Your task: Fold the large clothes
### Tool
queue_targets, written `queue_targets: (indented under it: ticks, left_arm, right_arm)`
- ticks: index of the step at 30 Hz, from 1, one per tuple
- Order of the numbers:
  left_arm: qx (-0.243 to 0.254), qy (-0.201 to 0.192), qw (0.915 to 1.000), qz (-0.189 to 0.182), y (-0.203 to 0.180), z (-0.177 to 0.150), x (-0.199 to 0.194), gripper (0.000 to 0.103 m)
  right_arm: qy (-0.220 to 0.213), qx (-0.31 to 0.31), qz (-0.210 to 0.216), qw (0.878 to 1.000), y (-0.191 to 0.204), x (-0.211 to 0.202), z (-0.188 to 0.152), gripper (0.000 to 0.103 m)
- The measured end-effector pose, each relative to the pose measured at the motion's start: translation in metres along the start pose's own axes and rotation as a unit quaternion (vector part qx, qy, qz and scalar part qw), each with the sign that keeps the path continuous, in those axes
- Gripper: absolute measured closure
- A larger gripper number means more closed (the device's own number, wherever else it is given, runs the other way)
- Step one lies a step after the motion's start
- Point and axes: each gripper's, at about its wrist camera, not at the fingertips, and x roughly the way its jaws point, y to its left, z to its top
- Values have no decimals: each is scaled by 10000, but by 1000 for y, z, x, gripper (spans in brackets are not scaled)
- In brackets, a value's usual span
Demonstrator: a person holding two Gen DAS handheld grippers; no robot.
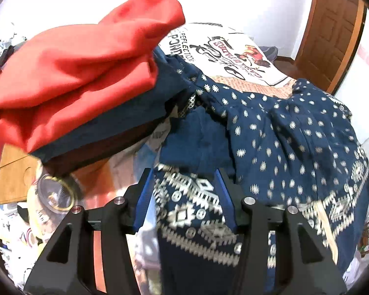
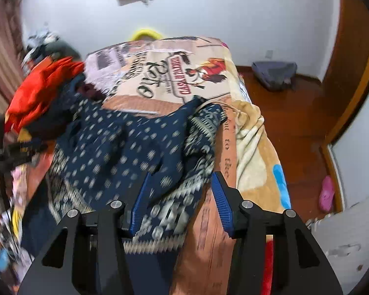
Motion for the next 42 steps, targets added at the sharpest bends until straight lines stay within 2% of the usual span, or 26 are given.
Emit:
queue_targets:
  ticks: [2,5,10,12,15,18,20,23,24,27,28,29,30,31,33,39,42]
  left_arm:
    - [31,-23,10000,29,6,-11,-12,51]
    - [-133,80,9997,-202,18,-28,-20,45]
    - [-247,533,9968,-537,34,-69,-16,44]
    - [-313,691,9951,-631,40,-87,-11,44]
    - [-573,1063,9887,-889,47,-114,2,44]
    - [-935,1378,9783,-1235,53,-136,14,44]
    - [-1274,1318,9716,-1499,58,-145,15,44]
    - [-1724,1312,9544,-2054,62,-153,13,44]
    - [-1733,1274,9525,-2156,59,-155,11,44]
    - [-1413,1123,9601,-2138,44,-155,2,45]
    - [-1297,1064,9618,-2164,38,-154,-2,50]
    - [-1226,1021,9630,-2173,34,-152,-5,55]
    - [-1166,1000,9638,-2180,31,-150,-6,66]
    - [-1086,964,9652,-2173,27,-147,-9,81]
    - [-905,837,9716,-2020,21,-135,-14,94]
    - [-812,74,9739,-2118,21,-89,-47,95]
    - [-900,-349,9724,-2122,29,-62,-64,96]
  right_arm:
    - [35,-67,38,10000,7,-5,-11,53]
    - [84,-112,59,9999,18,-8,-31,53]
    - [254,199,272,9991,23,-1,-69,53]
    - [346,356,237,9985,21,6,-83,53]
    - [528,635,244,9963,15,19,-102,53]
    - [738,1035,332,9913,6,33,-119,53]
    - [796,1264,438,9878,3,39,-128,53]
    - [592,1458,531,9861,4,37,-135,50]
    - [572,1476,585,9857,5,36,-135,50]
    - [488,1611,837,9822,11,38,-136,53]
    - [460,1619,831,9822,13,39,-136,58]
    - [432,1589,834,9828,16,39,-135,64]
    - [411,1551,895,9830,20,39,-134,82]
    - [410,1543,1019,9819,22,39,-132,94]
    - [310,1482,1084,9825,29,36,-128,94]
    - [-151,1058,1223,9867,42,15,-98,94]
    - [-570,953,1180,9868,37,-4,-70,94]
